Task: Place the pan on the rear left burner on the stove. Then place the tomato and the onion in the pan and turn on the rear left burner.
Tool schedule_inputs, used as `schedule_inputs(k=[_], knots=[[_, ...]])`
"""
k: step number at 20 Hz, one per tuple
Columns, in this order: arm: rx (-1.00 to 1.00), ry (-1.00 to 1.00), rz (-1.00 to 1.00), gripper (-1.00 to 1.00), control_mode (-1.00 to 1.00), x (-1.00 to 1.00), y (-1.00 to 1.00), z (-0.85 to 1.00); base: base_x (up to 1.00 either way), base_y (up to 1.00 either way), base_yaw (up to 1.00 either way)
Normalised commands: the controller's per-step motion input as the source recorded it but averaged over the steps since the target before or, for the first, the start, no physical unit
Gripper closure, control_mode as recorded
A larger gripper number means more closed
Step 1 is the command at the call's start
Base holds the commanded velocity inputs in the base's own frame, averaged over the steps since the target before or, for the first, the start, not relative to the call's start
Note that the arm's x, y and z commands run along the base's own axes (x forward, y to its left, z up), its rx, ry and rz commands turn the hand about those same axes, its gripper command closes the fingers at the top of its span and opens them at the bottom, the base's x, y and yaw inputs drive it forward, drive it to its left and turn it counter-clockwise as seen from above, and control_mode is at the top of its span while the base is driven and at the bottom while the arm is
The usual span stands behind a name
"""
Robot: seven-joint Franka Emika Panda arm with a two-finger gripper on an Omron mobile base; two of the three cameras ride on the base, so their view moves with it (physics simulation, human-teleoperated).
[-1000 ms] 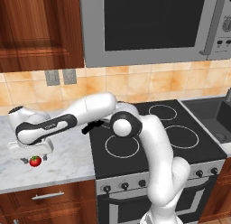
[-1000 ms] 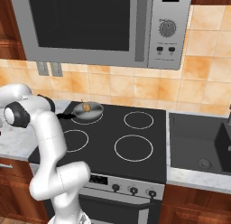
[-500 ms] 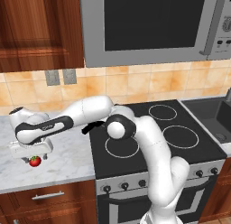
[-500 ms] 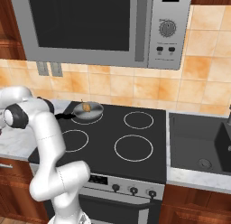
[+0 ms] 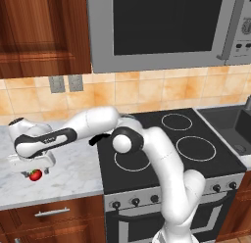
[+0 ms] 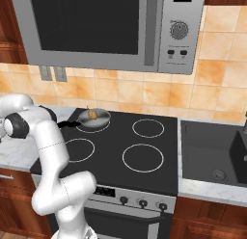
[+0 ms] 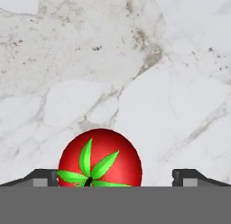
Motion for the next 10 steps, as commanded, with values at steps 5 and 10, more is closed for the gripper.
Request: schedule_inputs(k=[5,10], knots=[[0.0,0.0,0.0,1.0,-1.0,0.03,0.06,-0.22,0.0,0.0,0.0],[0.0,0.0,0.0,1.0,-1.0,0.02,0.08,-0.09,0.0,0.0,0.0]])
